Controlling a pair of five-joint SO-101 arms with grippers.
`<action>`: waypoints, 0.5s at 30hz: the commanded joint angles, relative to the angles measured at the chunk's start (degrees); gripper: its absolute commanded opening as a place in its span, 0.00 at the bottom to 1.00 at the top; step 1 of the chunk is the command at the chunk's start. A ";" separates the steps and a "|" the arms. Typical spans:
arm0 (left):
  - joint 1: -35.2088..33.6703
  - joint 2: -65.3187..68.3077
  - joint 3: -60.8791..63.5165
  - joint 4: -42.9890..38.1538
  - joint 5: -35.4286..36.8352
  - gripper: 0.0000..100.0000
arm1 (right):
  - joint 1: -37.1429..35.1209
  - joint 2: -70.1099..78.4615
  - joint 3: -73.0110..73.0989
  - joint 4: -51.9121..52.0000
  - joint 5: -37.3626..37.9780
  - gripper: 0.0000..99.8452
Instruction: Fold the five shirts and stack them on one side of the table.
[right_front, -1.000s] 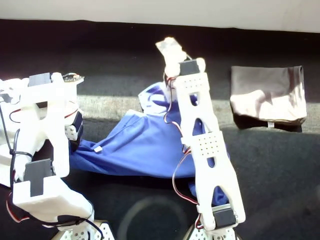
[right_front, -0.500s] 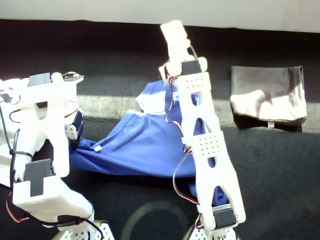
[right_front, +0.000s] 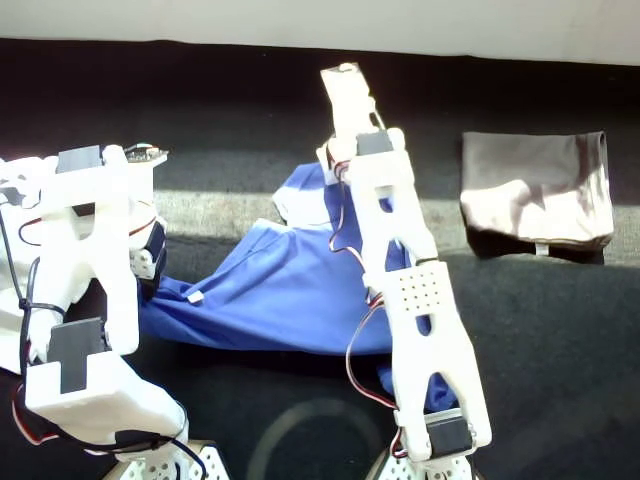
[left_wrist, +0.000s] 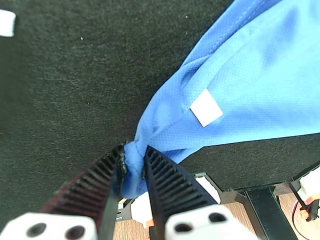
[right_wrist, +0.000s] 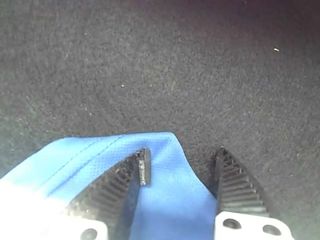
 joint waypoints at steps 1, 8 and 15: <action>-0.31 -2.77 -0.75 -0.44 -0.18 0.01 | -1.45 -2.86 1.19 3.21 5.71 0.05; -0.31 -2.77 -6.20 -0.35 0.00 0.01 | 0.66 -2.86 -13.93 11.56 9.41 0.01; 2.59 -2.77 -20.44 0.00 0.00 0.01 | 3.12 -6.99 -26.33 23.25 9.41 0.01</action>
